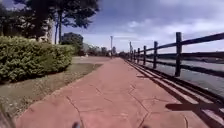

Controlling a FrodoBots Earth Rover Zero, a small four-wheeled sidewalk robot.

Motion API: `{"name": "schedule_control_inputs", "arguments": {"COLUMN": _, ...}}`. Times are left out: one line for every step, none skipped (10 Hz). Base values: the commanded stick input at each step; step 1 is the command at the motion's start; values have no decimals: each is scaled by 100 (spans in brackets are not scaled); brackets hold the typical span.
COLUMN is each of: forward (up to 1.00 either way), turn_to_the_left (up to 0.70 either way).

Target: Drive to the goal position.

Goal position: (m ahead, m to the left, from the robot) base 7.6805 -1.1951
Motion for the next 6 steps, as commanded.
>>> {"name": "schedule_control_inputs", "arguments": {"forward": 70, "turn_to_the_left": 0}}
{"name": "schedule_control_inputs", "arguments": {"forward": 70, "turn_to_the_left": 0}}
{"name": "schedule_control_inputs", "arguments": {"forward": 70, "turn_to_the_left": 0}}
{"name": "schedule_control_inputs", "arguments": {"forward": 70, "turn_to_the_left": 0}}
{"name": "schedule_control_inputs", "arguments": {"forward": 70, "turn_to_the_left": 0}}
{"name": "schedule_control_inputs", "arguments": {"forward": 70, "turn_to_the_left": 0}}
